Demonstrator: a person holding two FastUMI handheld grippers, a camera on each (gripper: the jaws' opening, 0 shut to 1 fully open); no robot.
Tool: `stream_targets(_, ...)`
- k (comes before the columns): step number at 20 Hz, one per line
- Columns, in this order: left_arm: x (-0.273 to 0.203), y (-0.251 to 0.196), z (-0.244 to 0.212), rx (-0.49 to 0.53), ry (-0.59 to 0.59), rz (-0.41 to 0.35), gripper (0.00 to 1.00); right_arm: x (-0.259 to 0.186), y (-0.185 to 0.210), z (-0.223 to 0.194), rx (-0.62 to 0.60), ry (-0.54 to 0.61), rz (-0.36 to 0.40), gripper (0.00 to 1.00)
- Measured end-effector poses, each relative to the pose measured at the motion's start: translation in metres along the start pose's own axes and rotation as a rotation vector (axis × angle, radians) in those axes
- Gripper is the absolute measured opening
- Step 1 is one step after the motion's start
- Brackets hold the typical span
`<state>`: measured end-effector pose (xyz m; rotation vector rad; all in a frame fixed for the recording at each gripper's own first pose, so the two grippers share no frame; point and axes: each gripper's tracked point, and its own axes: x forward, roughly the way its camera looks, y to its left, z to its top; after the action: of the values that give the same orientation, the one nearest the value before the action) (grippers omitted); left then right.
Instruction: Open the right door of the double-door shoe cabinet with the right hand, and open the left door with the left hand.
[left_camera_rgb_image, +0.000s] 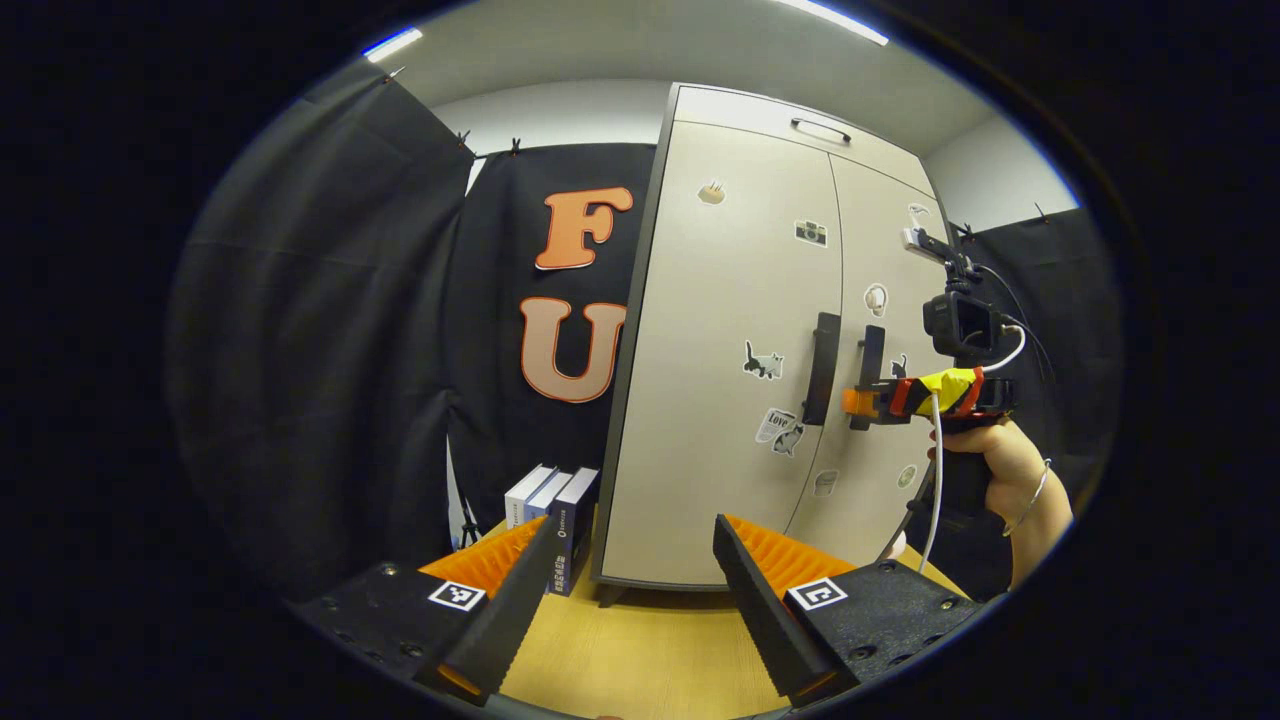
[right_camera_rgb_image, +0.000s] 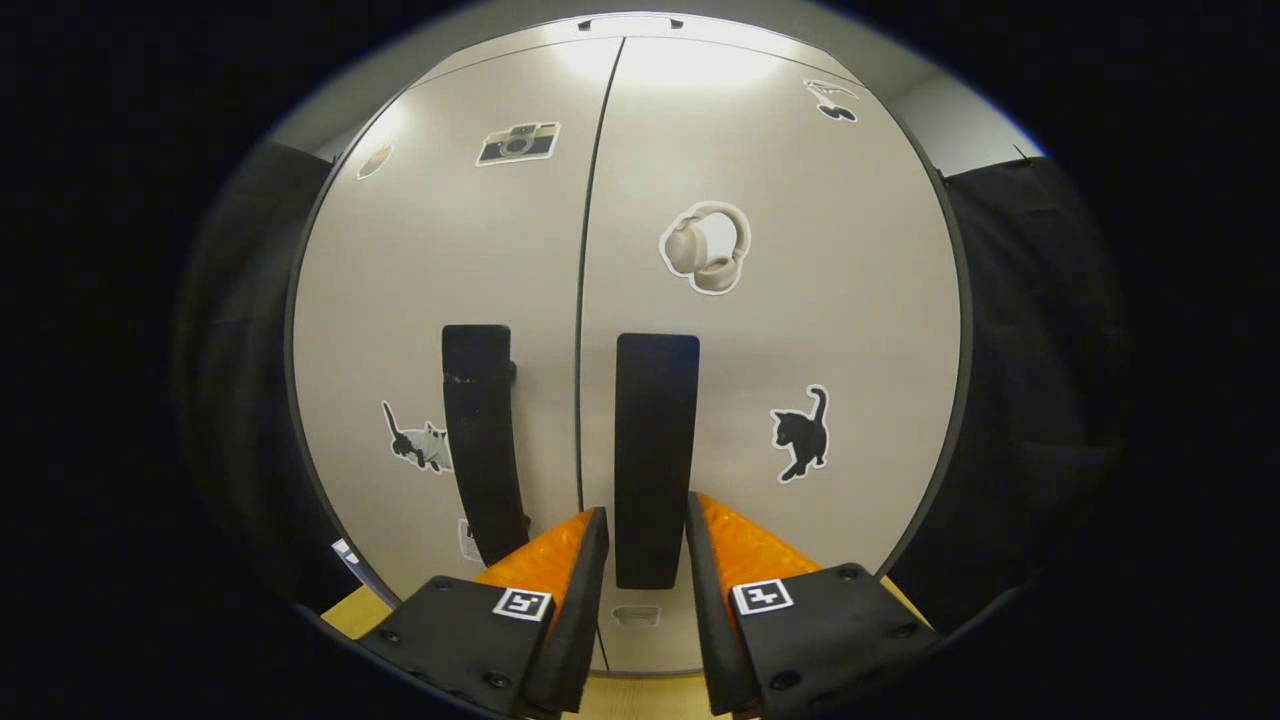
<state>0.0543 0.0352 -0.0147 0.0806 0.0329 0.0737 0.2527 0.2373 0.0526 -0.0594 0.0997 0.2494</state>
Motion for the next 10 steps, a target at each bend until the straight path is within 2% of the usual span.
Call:
stream_targets(3,0.0025,-0.0002,-0.0006,0.002,0.007,0.001,0.95,0.0078,0.0030,-0.0047,0.033,0.021,0.013,0.50)
stream_targets(4,0.0020,-0.0001,-0.0002,0.003,0.005,0.003,0.93,0.0003,0.0020,-0.0012,0.039,0.022,0.008,0.42)
stream_targets(6,0.0012,0.0009,0.0024,0.000,0.000,0.008,0.95,0.0037,0.0020,-0.0057,0.041,0.033,0.006,0.40)
stream_targets(9,-0.0048,0.0021,0.0018,0.005,0.001,0.020,0.95,0.0038,0.0008,-0.0059,0.038,0.019,-0.002,0.25)
stream_targets(10,-0.0075,0.0038,-0.0005,0.008,0.007,0.026,0.95,-0.0017,0.0002,-0.0063,0.046,0.022,-0.005,0.25)
